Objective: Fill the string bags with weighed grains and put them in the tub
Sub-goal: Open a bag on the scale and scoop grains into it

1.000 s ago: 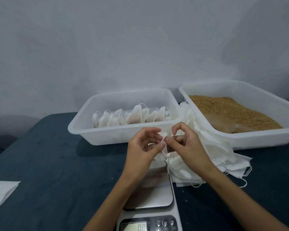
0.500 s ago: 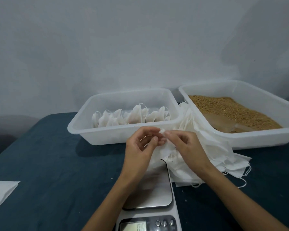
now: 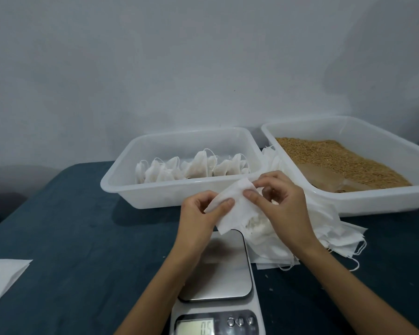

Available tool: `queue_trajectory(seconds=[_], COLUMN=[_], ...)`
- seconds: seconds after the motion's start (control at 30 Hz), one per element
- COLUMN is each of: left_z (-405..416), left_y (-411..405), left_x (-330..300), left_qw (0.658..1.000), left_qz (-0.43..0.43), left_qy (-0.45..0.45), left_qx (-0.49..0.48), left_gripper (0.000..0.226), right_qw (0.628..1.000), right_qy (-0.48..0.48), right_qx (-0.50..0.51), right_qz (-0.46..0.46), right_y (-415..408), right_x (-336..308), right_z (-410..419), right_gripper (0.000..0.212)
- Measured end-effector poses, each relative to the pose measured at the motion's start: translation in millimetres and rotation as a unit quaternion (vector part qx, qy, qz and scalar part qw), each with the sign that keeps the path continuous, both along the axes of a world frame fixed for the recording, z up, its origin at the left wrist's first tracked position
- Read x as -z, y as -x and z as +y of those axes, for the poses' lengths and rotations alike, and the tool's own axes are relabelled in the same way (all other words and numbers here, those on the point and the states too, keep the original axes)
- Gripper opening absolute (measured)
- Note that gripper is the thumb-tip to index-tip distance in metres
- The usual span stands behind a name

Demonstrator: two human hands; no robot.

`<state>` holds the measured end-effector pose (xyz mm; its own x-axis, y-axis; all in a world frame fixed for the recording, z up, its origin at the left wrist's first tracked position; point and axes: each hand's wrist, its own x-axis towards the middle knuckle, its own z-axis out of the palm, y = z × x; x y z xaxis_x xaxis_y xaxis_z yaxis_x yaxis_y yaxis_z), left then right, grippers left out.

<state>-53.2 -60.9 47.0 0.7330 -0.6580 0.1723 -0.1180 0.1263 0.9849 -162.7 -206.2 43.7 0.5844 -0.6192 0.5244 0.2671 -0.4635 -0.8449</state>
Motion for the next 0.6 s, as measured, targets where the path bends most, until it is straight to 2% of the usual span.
queue_trajectory(seconds=[0.13,0.27,0.33,0.47,0.6], left_z=[0.4,-1.1,-2.0,-2.1,-3.0], left_y=[-2.2,-0.4,-1.8,-2.5,-3.3], left_x=[0.0,0.2,1.5,1.6,0.8], left_qw=[1.000,0.997,0.995,0.997,0.996], left_qz=[-0.002,0.070,0.090,0.069,0.042], left_qy=[0.014,0.035,0.033,0.024,0.032], left_qx=[-0.008,-0.006,-0.023,-0.038,-0.077], left_gripper=[0.017,0.026,0.012,0.019,0.018], right_qw=[0.996,0.996,0.995,0.992,0.993], right_qy=[-0.051,-0.081,-0.096,-0.078,-0.079], right_qx=[-0.071,-0.018,-0.012,-0.098,-0.090], right_qz=[-0.011,-0.018,-0.026,0.007,0.021], right_y=[1.5,2.4,3.4,0.9,0.8], right_x=[-0.5,-0.8,-3.9,-3.3,-1.1], right_z=[5.0,2.3,-1.1,2.5,2.2], right_gripper=[0.005,0.011,0.018,0.040,0.055])
